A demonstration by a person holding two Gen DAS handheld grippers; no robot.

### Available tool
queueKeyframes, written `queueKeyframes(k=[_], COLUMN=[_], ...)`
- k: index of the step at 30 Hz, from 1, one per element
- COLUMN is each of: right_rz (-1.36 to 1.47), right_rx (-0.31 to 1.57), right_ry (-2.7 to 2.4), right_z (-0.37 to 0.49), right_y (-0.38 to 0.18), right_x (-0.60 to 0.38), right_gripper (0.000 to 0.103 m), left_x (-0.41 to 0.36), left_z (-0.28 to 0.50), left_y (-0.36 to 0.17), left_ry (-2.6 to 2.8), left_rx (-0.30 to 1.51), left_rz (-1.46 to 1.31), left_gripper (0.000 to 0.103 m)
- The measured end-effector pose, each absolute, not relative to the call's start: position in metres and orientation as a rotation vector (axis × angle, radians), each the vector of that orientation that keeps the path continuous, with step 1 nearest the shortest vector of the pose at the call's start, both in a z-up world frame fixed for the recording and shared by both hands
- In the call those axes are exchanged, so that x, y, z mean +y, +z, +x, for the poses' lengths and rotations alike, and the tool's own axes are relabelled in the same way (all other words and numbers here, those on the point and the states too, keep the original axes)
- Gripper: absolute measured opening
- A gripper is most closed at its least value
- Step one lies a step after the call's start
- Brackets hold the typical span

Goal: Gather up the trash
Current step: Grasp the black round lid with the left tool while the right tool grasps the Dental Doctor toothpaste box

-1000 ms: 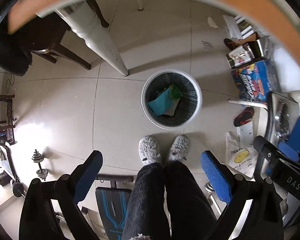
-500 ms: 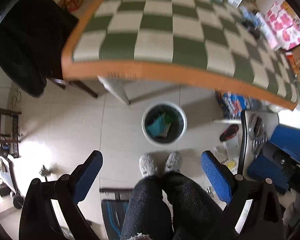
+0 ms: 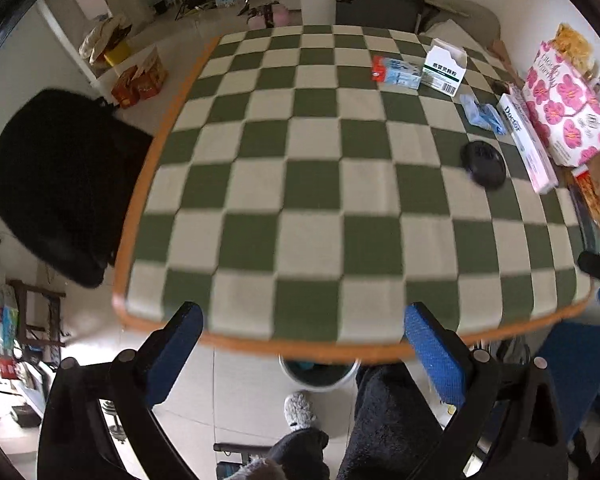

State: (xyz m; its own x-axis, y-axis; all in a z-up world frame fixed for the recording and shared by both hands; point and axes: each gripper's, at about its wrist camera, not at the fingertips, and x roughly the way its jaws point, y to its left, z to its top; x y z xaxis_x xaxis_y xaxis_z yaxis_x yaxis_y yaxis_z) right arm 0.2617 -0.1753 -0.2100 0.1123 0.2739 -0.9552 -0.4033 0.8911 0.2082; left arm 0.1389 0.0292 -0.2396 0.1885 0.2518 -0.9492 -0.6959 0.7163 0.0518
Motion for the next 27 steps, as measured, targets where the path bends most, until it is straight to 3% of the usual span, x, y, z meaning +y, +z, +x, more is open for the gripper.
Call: queueKeyframes(k=[6,9,13,16,18,20,27], right_rz=[-0.204,-0.254,-0.319,-0.360,-0.377,-0.382,-0.321], right_rx=[1.365,1.383,1.411,1.440,1.463,1.477,1.546], right_ry=[0.411,0.397,0.409,0.423,0.433,0.428,0.405], right_z=[0.424,0.488,0.549,0.571,0.585,0.592,0.571], right_y=[-0.233,-0.253,-0.284,-0.306,-0.321,-0.330,-0.328], right_x=[-0.156,-0.136,-0.105,-0.084,-0.074,-0.073,-0.123], right_gripper=[0.103,0.091,0.084,0.073,0.052,0.041,0.041], left_x=[0.038,0.043,0.050,0.048,0.043,0.037,0.013], left_z=[0.264,0.316,0.368,0.398,0.415,0.428,0.453], left_y=[-0.264,-0.281,-0.299,-0.311,-0.318,-0.327,-0.357], left_ry=[0.680,0.666,0.642,0.626,0.604,0.570,0.470], left_rx=[1.301,1.347,1.389,1.419,1.440,1.463,1.535], left_rz=[-0.432,-0.473,-0.562,-0.587,-0.579,-0.575,-0.598], left_gripper=[0.103,0.103,0.103,0.102,0.102,0.102,0.102])
